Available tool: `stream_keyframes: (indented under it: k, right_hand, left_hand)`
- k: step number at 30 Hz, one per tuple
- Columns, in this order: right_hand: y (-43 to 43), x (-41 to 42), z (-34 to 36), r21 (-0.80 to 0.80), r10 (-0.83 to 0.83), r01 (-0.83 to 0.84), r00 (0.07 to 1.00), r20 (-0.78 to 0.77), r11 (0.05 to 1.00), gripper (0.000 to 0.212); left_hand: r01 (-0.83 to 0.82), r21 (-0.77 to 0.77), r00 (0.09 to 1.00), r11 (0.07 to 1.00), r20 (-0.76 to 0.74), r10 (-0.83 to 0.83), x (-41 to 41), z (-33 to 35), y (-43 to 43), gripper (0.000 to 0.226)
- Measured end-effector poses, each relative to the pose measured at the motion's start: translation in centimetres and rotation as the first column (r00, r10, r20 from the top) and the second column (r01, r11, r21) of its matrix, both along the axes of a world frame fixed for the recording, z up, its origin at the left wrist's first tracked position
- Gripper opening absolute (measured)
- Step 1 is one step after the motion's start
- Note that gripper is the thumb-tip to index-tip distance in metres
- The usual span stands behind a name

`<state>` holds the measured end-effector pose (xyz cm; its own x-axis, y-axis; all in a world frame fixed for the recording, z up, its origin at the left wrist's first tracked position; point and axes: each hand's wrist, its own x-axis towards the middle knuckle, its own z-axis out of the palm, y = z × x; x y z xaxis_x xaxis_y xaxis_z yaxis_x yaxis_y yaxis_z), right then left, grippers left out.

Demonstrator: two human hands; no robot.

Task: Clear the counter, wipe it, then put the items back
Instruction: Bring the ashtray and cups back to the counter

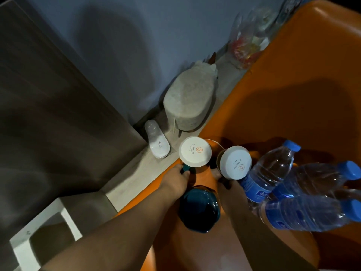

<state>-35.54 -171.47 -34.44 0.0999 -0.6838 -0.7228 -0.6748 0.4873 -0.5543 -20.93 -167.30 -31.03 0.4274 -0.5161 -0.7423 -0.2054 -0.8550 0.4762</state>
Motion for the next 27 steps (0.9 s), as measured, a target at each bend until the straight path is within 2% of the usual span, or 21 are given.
stream_keyframes:
  k: [3,7,9,14,16,19,23,27]
  right_hand:
    - [0.2,-0.3,0.5,-0.004,-0.022,0.023,0.999,0.044,1.0,0.019]
    - [0.4,-0.4,1.3,0.103,-0.17,0.154,0.971,0.171,0.983,0.014]
    - [0.3,-0.3,1.3,0.172,-0.264,0.228,0.938,0.227,0.958,0.008]
    - [0.4,-0.1,1.3,0.318,-0.494,0.4,0.807,0.322,0.86,0.011]
    - [0.5,-0.1,1.4,0.315,-0.498,0.401,0.795,0.347,0.86,0.013]
    - [0.6,-0.1,1.5,0.245,-0.441,0.374,0.824,0.354,0.895,0.014]
    - [0.6,0.1,1.7,0.2,-0.409,0.358,0.83,0.379,0.912,0.015]
    - [0.9,0.4,2.4,0.167,-0.413,0.378,0.826,0.382,0.911,0.015]
  left_hand:
    - [-0.002,-0.019,1.0,1.0,-0.002,0.002,0.2,-0.2,0.2,0.026]
    - [-0.011,-0.037,1.0,0.999,-0.024,0.01,-0.1,-0.2,0.4,0.024]
    - [-0.045,-0.047,0.997,0.998,-0.058,0.042,-0.2,-0.1,0.5,0.022]
    - [-0.118,-0.08,0.989,0.99,-0.101,0.11,0.1,-0.3,0.6,0.011]
    - [-0.173,-0.077,0.976,0.982,-0.15,0.16,0.0,-0.4,0.6,0.008]
    - [-0.249,-0.037,0.936,0.968,-0.265,0.231,-0.3,0.0,0.4,0.01]
    - [-0.242,-0.067,0.937,0.968,-0.275,0.216,-0.4,-0.2,0.4,0.015]
    - [-0.411,-0.135,0.862,0.902,-0.378,0.336,-0.3,0.4,1.0,0.015]
